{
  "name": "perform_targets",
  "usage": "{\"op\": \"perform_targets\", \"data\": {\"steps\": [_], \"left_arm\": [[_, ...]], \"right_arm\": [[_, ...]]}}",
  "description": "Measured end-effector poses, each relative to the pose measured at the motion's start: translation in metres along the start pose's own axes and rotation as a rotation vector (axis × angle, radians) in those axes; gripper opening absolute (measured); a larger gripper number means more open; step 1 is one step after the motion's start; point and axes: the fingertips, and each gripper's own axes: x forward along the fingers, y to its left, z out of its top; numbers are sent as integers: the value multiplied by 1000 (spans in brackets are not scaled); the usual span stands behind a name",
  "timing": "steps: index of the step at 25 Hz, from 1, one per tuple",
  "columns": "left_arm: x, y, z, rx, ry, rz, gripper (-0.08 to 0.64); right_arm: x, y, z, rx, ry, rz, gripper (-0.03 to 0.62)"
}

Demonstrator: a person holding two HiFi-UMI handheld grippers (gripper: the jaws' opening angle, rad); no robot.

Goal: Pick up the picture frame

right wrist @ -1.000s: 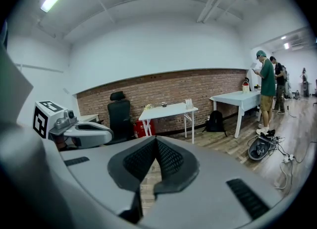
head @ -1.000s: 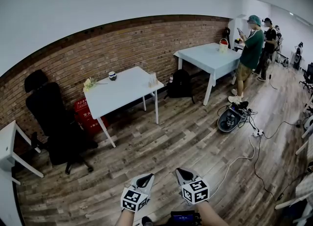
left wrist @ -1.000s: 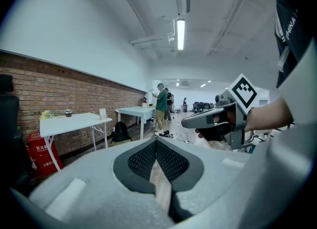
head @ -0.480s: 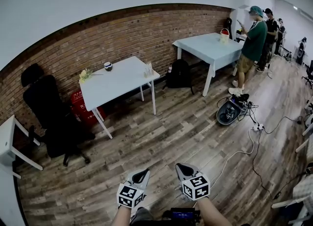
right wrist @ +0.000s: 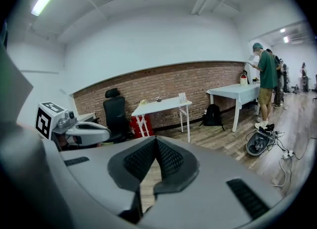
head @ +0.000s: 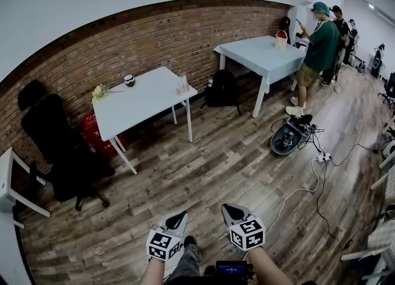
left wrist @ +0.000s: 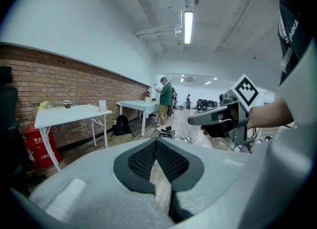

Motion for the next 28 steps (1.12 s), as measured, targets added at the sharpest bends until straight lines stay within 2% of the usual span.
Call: {"op": "perform_targets", "data": {"steps": [11,20,28], "left_arm": [[72,81,22,2,10,-81,11],[117,154,35,16,15,-131,11],[146,181,42,10,19,-159,11]], "right_arm": [[88,-35,46,16,17,-69,6],[162,-47,82,17,17,-111,6],[194,-59,90,26,35,-127,6]]}}
